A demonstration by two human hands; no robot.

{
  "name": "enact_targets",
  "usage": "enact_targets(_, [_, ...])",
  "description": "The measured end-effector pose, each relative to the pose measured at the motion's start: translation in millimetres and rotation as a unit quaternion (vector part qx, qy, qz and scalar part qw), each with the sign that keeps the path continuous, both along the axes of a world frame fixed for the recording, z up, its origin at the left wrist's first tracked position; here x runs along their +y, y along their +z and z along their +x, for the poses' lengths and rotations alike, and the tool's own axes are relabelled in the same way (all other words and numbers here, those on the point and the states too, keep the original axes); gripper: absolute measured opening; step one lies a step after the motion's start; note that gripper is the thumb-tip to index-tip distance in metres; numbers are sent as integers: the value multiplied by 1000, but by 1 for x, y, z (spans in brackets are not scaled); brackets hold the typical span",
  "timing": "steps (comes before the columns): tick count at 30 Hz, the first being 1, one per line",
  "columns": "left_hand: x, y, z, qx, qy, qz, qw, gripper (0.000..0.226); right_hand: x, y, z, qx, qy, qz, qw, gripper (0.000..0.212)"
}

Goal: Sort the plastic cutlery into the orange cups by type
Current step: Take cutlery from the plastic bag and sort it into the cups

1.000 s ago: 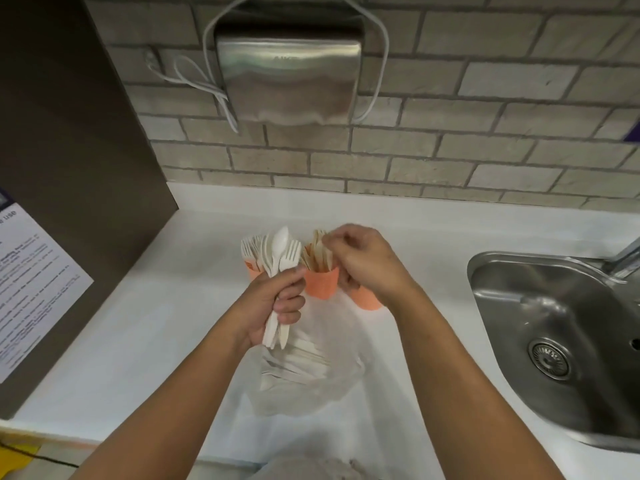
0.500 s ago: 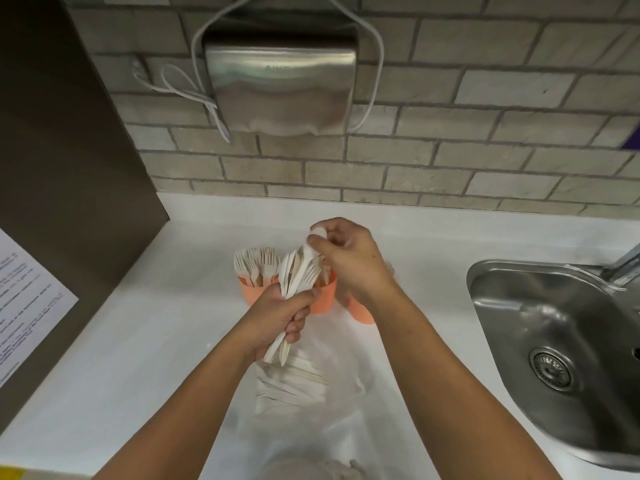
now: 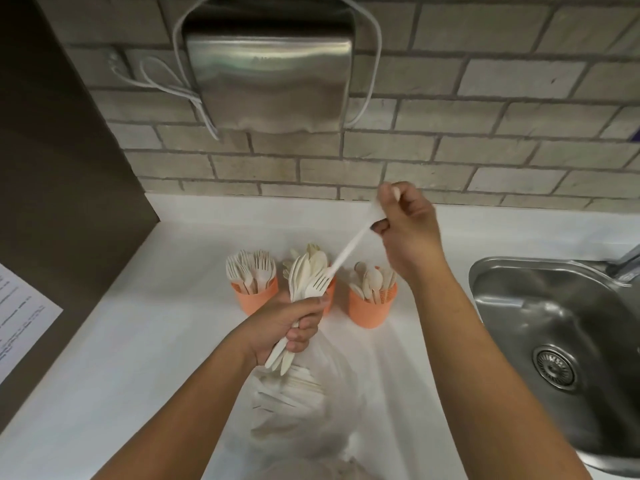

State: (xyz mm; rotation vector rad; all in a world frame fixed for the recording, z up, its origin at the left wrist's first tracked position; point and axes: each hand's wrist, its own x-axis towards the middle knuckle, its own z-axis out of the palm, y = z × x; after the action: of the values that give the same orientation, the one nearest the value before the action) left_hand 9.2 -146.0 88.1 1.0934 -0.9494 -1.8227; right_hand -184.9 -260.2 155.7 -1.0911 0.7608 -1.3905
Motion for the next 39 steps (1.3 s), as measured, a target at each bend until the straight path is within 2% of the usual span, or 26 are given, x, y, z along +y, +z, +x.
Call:
enact_targets(1, [-1, -2, -1, 6, 3, 1, 1000, 13, -2, 4, -5, 35, -75, -24, 996, 21])
enact_targets(3, [-2, -7, -2, 34, 10, 10, 999, 10, -5, 7, -18, 121, -161, -87, 976, 21])
enact_targets(5, [-3, -11, -3, 65, 17, 24, 997, 16, -5, 3, -30, 249, -189, -164, 936, 18])
enact_targets(7, [-4, -15, -3, 91, 16, 32, 995, 24, -6, -10, -36, 339, -182, -223, 896, 14])
enact_targets(11, [-6, -15, -7, 127, 30, 15, 991, 28, -3, -51, -38, 438, -153, -249, 850, 15])
enact_targets(15, [-5, -11, -9, 106, 60, -5, 993, 22, 2, -88, -37, 542, -161, -231, 792, 21])
enact_targets(17, [-4, -10, -8, 98, 70, -10, 993, 21, 9, -95, -33, 566, -175, -221, 775, 29])
enact_targets(19, [-4, -9, -6, 99, 72, -12, 992, 23, 16, -96, -29, 572, -199, -231, 762, 23])
enact_targets(22, [-3, -9, -4, 90, 71, -18, 993, 21, 17, -101, -25, 634, -214, -266, 694, 7])
enact_targets(24, [-2, -7, -3, 78, 67, -25, 994, 18, 15, -101, -24, 668, -210, -268, 662, 12])
enact_targets(26, [-2, -6, -2, 71, 59, -33, 995, 17, 17, -88, -18, 655, -213, -259, 677, 16])
enact_targets(28, [-3, -5, -2, 69, 48, -37, 996, 18, 21, -66, -7, 609, -209, -257, 721, 24])
enact_targets(30, [-3, -4, -2, 65, 37, -36, 997, 19, 26, -39, 5, 535, -153, -230, 799, 24])
enact_targets(31, [-4, -3, -3, 64, 30, -34, 997, 19, 28, -26, 9, 495, -96, -208, 838, 21])
enact_targets(32, [-5, -3, -4, 64, 21, -33, 997, 19, 29, -16, 13, 469, -27, -184, 863, 19])
enact_targets(34, [-5, -2, -5, 67, 0, -33, 997, 23, 31, -5, 18, 468, 86, -151, 866, 16])
enact_targets(35, [-5, -1, -5, 70, -10, -32, 997, 26, 32, -4, 19, 463, 112, -136, 869, 15])
enact_targets(39, [-5, -2, -3, 102, -24, -37, 994, 41, 34, -7, 18, 358, 107, -56, 926, 12])
